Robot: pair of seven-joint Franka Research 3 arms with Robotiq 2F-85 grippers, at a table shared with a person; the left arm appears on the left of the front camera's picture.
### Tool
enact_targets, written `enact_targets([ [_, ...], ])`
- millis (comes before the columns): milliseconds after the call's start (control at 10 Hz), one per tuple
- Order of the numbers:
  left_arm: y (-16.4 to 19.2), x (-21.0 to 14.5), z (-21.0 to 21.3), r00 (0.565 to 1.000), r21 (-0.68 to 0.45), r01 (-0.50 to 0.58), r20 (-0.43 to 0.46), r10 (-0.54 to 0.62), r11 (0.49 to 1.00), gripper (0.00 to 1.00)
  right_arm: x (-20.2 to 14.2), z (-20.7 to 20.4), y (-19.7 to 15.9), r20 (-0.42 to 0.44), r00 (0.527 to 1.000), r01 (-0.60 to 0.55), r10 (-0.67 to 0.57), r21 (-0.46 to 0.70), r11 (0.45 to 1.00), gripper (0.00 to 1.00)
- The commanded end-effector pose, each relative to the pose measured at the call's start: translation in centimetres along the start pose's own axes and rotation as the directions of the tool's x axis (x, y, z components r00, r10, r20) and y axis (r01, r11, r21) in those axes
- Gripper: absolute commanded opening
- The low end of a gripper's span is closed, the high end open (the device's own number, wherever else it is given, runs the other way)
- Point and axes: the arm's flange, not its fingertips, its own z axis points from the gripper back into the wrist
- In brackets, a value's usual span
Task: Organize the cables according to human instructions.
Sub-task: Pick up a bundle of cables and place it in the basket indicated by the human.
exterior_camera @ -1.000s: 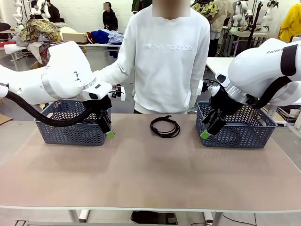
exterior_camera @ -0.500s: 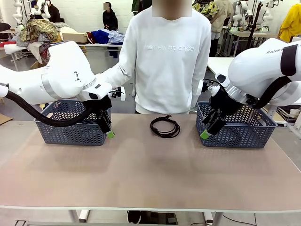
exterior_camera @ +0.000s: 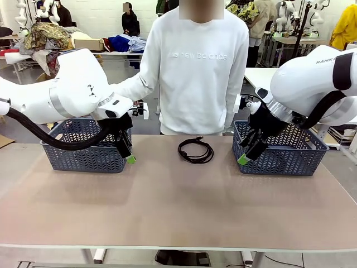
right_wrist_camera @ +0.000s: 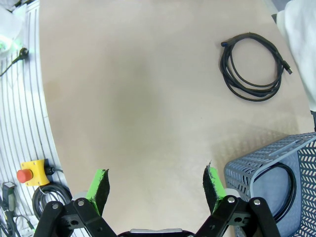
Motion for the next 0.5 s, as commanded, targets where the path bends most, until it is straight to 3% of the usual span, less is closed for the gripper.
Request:
enact_targets([
  [0,0.0,0.0,0.0,1.000,0.000,0.000,0.000,0.000,1.000,1.00,-0.1,0.1,0.1,0.003,1.000,0.003,-0.003,-0.003,1.000,1.00],
  [400,1.4,2.2,-0.2,0.996,0.011,0.080,-0.050,-0.079,0.997,1.00,-0.1,0.1,0.1,0.003,1.000,0.003,-0.003,-0.003,1.000,1.00],
])
